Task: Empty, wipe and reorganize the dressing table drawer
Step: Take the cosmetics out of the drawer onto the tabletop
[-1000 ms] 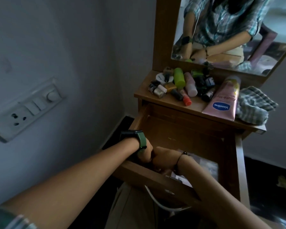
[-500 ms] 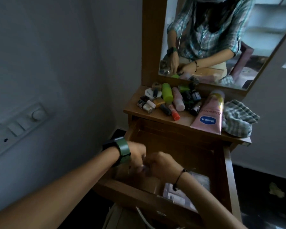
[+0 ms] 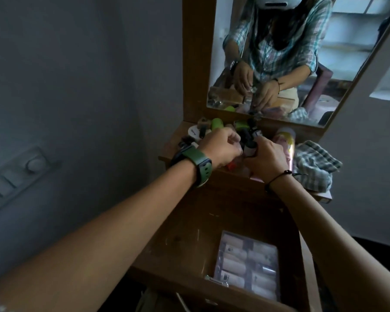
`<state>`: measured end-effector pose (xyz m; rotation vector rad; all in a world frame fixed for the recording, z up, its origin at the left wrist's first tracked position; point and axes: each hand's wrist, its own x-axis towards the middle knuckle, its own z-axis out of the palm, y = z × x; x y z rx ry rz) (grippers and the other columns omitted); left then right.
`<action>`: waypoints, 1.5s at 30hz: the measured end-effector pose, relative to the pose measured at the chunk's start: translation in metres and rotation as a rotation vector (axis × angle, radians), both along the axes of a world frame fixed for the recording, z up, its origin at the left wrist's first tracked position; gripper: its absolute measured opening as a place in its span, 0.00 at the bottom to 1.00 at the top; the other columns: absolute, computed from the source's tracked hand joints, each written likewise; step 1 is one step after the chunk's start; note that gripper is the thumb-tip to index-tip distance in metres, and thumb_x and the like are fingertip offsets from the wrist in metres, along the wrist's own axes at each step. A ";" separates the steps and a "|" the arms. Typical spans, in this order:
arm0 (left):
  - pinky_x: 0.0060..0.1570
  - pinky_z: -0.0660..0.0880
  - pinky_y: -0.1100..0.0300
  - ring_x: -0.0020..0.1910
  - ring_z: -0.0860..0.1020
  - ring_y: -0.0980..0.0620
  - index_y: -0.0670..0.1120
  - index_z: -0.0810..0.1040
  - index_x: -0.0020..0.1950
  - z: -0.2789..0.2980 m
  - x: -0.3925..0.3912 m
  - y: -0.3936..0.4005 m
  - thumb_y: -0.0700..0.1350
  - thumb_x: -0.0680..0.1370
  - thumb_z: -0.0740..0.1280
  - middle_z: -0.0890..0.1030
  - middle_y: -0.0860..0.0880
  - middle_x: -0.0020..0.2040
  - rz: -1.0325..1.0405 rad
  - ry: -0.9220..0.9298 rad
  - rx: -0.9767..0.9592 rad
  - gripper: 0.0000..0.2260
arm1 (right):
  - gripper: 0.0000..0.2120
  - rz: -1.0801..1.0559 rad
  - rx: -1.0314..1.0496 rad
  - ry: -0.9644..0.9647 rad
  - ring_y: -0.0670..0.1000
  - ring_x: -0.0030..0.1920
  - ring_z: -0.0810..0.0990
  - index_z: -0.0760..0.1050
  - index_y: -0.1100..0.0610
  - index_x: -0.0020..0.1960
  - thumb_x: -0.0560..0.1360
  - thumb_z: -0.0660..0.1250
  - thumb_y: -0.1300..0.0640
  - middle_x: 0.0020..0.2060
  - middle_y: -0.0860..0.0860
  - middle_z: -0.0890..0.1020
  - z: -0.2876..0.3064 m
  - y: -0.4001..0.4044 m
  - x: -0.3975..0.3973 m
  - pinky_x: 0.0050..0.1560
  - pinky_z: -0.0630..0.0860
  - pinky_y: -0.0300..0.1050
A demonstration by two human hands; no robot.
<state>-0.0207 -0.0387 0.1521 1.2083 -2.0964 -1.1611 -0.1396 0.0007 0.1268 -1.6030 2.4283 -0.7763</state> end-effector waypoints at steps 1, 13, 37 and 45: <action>0.58 0.77 0.49 0.55 0.78 0.45 0.44 0.77 0.54 -0.004 0.003 0.002 0.39 0.75 0.65 0.79 0.45 0.52 0.010 -0.003 -0.001 0.08 | 0.19 0.001 0.012 -0.010 0.60 0.53 0.77 0.73 0.65 0.53 0.68 0.71 0.55 0.51 0.61 0.79 0.000 -0.002 -0.001 0.41 0.64 0.44; 0.52 0.77 0.49 0.44 0.77 0.48 0.50 0.75 0.41 -0.039 0.036 0.027 0.39 0.76 0.64 0.77 0.48 0.41 0.101 0.046 0.142 0.07 | 0.22 -0.052 -0.076 0.067 0.61 0.56 0.75 0.64 0.59 0.63 0.71 0.67 0.63 0.55 0.60 0.77 0.013 0.020 0.011 0.47 0.67 0.46; 0.62 0.73 0.50 0.53 0.75 0.50 0.46 0.68 0.62 -0.101 0.035 0.103 0.45 0.74 0.65 0.75 0.46 0.55 0.102 -0.229 0.747 0.18 | 0.22 0.048 0.396 -0.153 0.51 0.49 0.74 0.67 0.55 0.64 0.71 0.69 0.57 0.53 0.52 0.69 -0.084 0.143 0.008 0.50 0.71 0.38; 0.36 0.77 0.56 0.42 0.79 0.46 0.39 0.75 0.55 -0.066 0.041 0.077 0.40 0.77 0.65 0.80 0.41 0.48 0.309 0.465 0.762 0.08 | 0.14 -0.012 -0.032 -1.144 0.56 0.38 0.82 0.73 0.56 0.53 0.72 0.66 0.70 0.41 0.59 0.82 -0.026 0.143 0.007 0.35 0.81 0.51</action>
